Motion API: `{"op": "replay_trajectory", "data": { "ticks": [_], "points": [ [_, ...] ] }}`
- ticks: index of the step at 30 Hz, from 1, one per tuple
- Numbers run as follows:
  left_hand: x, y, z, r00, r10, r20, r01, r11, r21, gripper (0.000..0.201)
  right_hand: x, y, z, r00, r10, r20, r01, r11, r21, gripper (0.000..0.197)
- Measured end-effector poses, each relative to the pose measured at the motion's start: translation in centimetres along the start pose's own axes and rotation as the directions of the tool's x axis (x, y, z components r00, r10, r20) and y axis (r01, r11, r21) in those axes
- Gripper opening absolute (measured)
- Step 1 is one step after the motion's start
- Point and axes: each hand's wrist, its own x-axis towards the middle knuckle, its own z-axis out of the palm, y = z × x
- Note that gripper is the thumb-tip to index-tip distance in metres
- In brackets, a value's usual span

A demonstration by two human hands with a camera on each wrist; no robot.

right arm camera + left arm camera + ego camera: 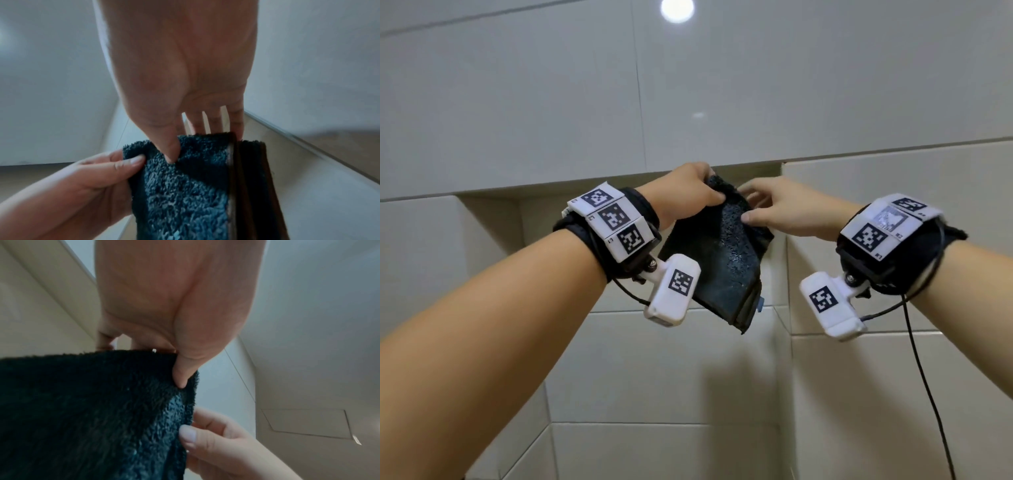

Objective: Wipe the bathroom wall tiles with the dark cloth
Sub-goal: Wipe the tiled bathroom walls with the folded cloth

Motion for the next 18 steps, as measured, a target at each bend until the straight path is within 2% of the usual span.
{"op": "replay_trajectory", "data": {
  "ticks": [2, 5, 11, 15, 18],
  "points": [
    [-0.5, -0.4, -0.3, 0.999, -0.013, 0.053, 0.013, 1.000, -0.007, 0.010, -0.4, 0.4, 0.2, 0.995, 0.031, 0.092, -0.041, 0.993, 0.113, 0.021],
    [-0.9, -1.1, -0.3, 0.998, -0.023, 0.065, 0.023, 1.000, 0.005, 0.014, -0.9, 0.6, 0.2, 0.992, 0.049, 0.117, -0.069, 0.983, 0.171, 0.007],
    [-1.0, -2.1, 0.2, 0.995, -0.034, 0.096, 0.029, 0.998, 0.055, 0.009, -1.3, 0.5, 1.1, 0.973, 0.175, 0.148, -0.202, 0.960, 0.192, 0.005],
    [-1.1, -2.9, 1.3, 1.000, -0.020, 0.004, 0.019, 0.992, 0.125, 0.023, -1.3, 0.3, 1.6, 0.945, 0.295, 0.143, -0.322, 0.917, 0.235, 0.006],
    [-1.4, -3.0, 2.0, 0.999, -0.035, 0.027, 0.031, 0.993, 0.110, 0.026, -1.4, 0.6, 1.9, 0.922, 0.359, 0.146, -0.387, 0.877, 0.285, 0.008]
  ]
}}
